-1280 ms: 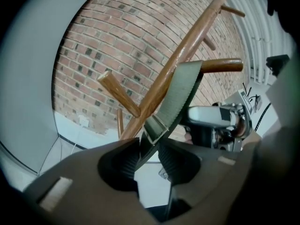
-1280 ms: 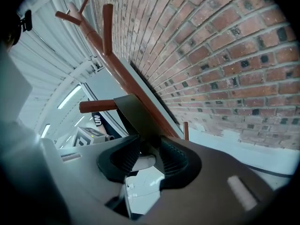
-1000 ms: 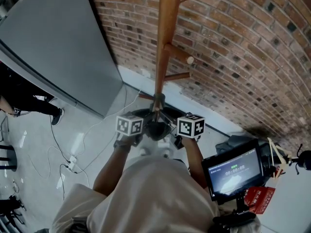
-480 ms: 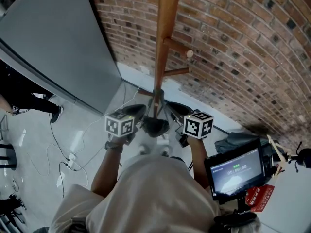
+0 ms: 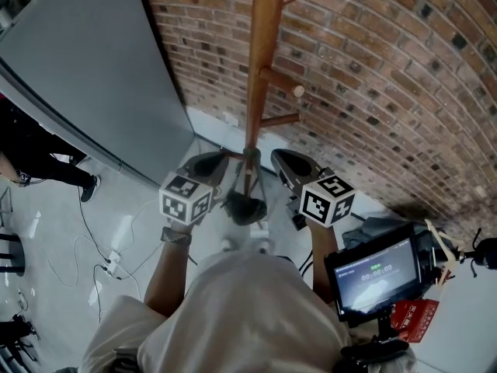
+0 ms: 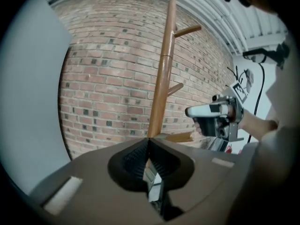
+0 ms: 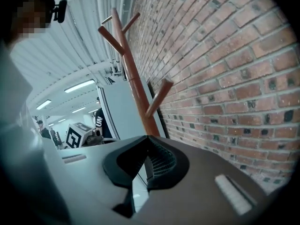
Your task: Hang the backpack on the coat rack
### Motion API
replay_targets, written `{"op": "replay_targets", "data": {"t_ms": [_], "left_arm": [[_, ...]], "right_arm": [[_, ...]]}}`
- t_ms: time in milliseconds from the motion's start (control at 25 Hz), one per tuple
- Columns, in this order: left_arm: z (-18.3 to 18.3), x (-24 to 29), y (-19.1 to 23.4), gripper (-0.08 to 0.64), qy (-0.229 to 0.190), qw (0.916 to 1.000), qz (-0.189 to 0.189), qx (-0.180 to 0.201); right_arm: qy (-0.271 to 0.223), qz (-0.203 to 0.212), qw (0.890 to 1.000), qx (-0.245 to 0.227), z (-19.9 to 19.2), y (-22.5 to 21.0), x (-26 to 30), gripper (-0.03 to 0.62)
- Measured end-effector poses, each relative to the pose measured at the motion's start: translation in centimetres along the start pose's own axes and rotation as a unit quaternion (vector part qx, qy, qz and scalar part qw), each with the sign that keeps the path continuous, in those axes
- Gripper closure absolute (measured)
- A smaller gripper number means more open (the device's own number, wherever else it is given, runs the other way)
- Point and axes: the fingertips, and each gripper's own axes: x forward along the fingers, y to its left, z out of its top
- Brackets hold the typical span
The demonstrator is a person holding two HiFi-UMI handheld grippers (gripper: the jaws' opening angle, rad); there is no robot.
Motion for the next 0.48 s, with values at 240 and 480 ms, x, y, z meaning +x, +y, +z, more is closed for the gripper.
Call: {"op": "replay_targets", "data": {"t_ms": [240,480], "left_arm": [[5.0,-1.4,-1.0,0.560,-0.034,0.9947,0.027,0.094],[10.0,-3.3,-2.3,0.558,-0.090,0.9871,0.035,0.128]], "right_arm": [[-0.042,-0.011,0.998,-0.053,4.7,0.9,-1.4,0.591],[-0.082,-0.007,0.994,-0.077,8.0,2.8,-2.8,0.592]]}}
